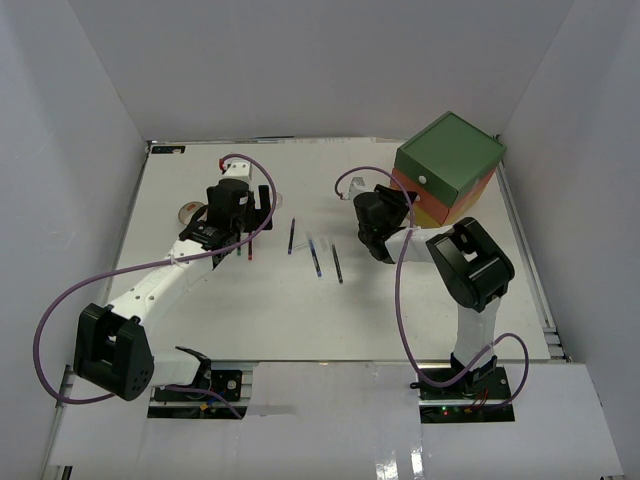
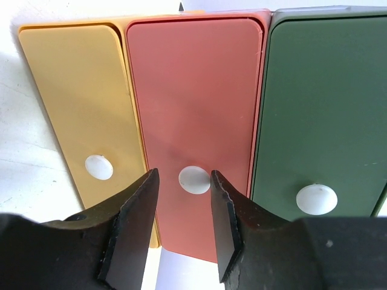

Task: Sort the stationery into containers
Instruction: Open the drawer in the storage box.

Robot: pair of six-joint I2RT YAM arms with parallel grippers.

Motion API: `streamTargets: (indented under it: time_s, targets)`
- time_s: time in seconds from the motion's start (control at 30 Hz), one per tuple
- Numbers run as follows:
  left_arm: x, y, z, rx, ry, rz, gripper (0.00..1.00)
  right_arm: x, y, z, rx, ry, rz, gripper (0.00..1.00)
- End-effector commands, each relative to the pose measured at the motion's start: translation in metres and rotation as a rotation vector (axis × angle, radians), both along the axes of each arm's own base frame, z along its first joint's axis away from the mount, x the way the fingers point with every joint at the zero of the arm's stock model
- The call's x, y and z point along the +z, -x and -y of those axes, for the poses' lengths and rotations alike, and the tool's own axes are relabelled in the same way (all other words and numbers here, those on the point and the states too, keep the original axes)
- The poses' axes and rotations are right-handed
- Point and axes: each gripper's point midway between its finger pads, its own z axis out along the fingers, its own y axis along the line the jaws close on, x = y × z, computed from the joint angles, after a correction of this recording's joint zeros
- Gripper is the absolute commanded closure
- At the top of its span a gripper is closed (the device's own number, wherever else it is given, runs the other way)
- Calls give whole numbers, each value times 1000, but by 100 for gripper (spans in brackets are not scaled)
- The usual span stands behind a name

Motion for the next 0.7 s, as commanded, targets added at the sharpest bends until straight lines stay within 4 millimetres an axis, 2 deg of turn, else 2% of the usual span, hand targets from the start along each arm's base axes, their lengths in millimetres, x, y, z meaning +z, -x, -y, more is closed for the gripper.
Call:
streamTargets:
  time_s: [0.0,0.43,0.67]
  targets:
    - [15,3,-2,5,16,36,2,-1,1,2,-25,-7,34,55]
    - [14,3,-1,-5,21,35,2,4,1,6,-48,60,82,56]
    - [15,3,1,-10,25,37,2,28,5,12,-62,158,197,58]
